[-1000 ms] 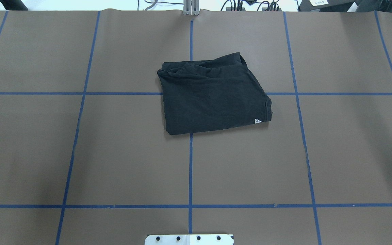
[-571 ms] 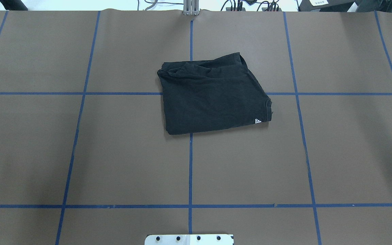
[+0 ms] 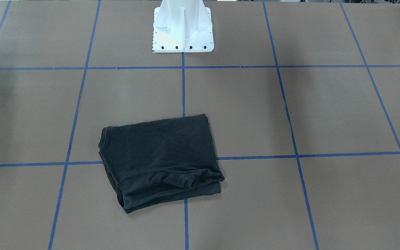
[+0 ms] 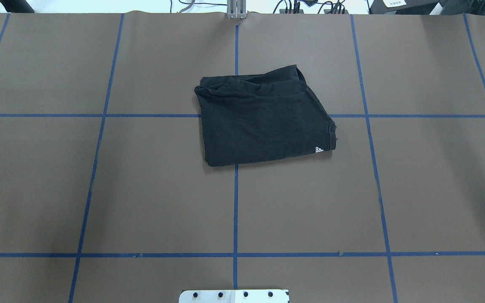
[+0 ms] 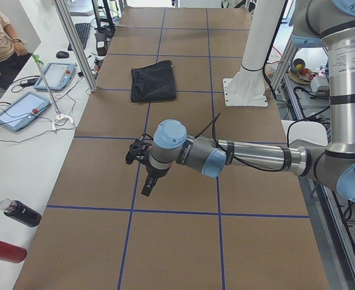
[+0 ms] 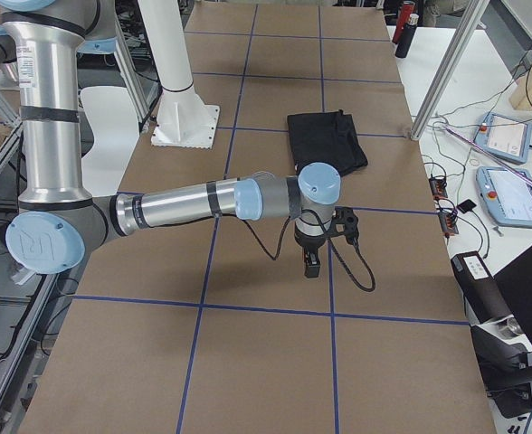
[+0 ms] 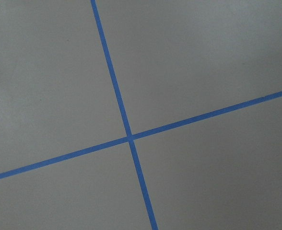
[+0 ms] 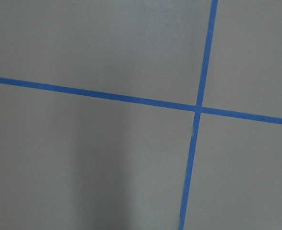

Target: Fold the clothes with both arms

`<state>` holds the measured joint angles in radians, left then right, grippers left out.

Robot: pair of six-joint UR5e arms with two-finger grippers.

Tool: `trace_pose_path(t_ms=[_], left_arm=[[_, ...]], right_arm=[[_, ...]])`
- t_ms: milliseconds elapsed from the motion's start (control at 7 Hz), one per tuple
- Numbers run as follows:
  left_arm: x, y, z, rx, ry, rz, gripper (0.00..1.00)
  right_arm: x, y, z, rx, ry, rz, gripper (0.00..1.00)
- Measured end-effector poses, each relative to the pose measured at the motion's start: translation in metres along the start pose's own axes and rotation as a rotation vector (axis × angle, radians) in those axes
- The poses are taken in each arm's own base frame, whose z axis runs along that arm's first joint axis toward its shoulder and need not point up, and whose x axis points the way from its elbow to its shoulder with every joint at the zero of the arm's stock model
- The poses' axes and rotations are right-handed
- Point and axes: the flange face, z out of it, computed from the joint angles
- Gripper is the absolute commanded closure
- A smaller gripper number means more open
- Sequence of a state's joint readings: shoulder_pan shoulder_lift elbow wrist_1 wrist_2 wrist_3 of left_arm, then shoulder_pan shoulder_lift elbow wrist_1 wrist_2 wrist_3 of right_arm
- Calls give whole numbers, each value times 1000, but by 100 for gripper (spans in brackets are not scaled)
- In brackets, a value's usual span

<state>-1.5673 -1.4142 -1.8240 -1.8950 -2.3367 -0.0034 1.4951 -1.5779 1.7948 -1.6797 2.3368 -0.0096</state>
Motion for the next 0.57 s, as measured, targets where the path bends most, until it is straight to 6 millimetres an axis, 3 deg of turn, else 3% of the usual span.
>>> trace_pose_path(t_ms=[571], left_arm=[[2, 0, -2, 3, 4, 1, 0]], right_arm=[[13, 2, 18, -38, 14, 23, 0]])
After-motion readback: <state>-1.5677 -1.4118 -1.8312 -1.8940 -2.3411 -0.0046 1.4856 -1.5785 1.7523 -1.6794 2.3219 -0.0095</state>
